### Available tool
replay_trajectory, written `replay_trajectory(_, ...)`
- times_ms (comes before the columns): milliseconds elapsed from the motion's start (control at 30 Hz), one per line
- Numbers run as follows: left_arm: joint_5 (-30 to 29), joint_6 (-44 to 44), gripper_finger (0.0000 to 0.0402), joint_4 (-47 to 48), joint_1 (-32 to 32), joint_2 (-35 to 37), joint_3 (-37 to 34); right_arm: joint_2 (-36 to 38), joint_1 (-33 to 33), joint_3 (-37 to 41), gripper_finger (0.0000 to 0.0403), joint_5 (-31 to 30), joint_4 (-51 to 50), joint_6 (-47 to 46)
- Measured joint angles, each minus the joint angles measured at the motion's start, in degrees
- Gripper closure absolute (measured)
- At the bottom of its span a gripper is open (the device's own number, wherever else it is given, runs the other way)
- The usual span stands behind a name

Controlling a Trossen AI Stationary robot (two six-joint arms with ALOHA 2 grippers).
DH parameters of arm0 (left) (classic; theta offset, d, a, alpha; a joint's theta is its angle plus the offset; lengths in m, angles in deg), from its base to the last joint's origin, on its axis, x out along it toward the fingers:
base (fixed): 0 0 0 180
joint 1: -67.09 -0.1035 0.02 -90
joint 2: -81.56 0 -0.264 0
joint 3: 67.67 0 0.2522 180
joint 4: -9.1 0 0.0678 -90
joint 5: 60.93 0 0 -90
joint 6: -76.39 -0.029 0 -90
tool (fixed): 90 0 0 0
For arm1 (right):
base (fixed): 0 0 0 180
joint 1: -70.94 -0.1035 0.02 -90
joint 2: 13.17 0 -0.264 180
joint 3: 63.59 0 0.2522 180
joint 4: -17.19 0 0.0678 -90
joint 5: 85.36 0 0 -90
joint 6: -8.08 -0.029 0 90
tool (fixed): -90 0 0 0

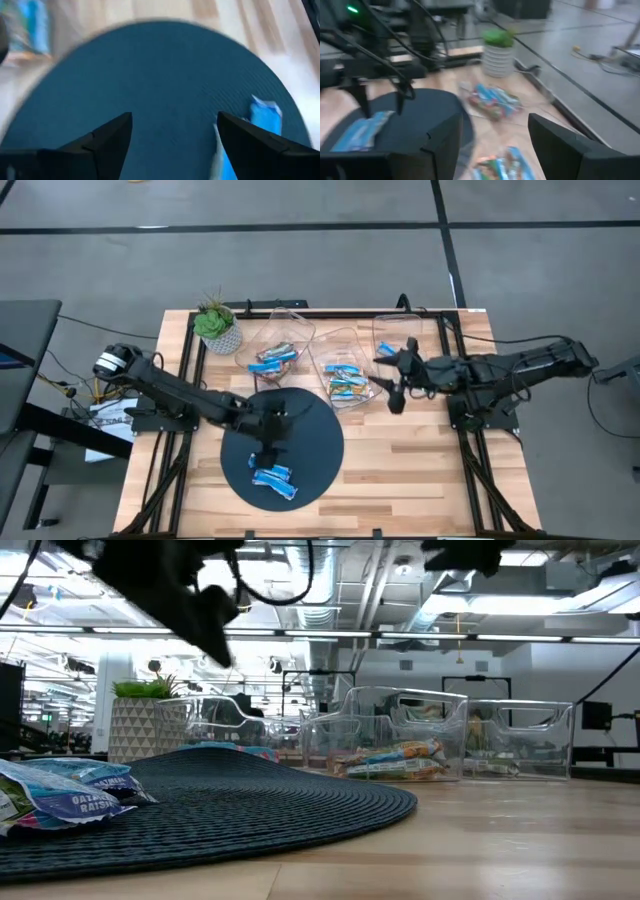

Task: Pick and place Granola Bars by type
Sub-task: Put the blue granola bar into the right transparent bin

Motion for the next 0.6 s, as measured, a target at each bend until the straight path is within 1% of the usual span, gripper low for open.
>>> replay_trajectory(167, -0.36, 4.48, 0.0118, 5.42, 4.49, -0.02, 0.0, 0.0, -6.69, 0.0, 0.0184, -0.78, 3.75, 0.04)
replay_trajectory(267, -0.67, 6.47, 0.0118, 7.97, 6.6, -1.19, -0.02, 0.0, -10.37, 0.0, 0.0184, -3.49, 5.09, 0.04)
replay_trajectory(433, -0.54, 8.28, 0.0118, 9.94, 8.84, -6.29, -0.02, -2.01, -15.1, 0.11, 0.0184, -10.22, 5.55, -0.47)
replay_trajectory(533, 0.26, 9.58, 0.0118, 10.07, 9.67, -9.71, -0.04, -3.39, -17.0, 0.1, 0.0184, -12.9, 6.11, -1.77)
replay_trajectory(600, 0.43, 10.32, 0.0118, 9.77, 10.18, -11.21, -0.07, -4.57, -17.62, 0.09, 0.0184, -13.55, 6.28, -2.67)
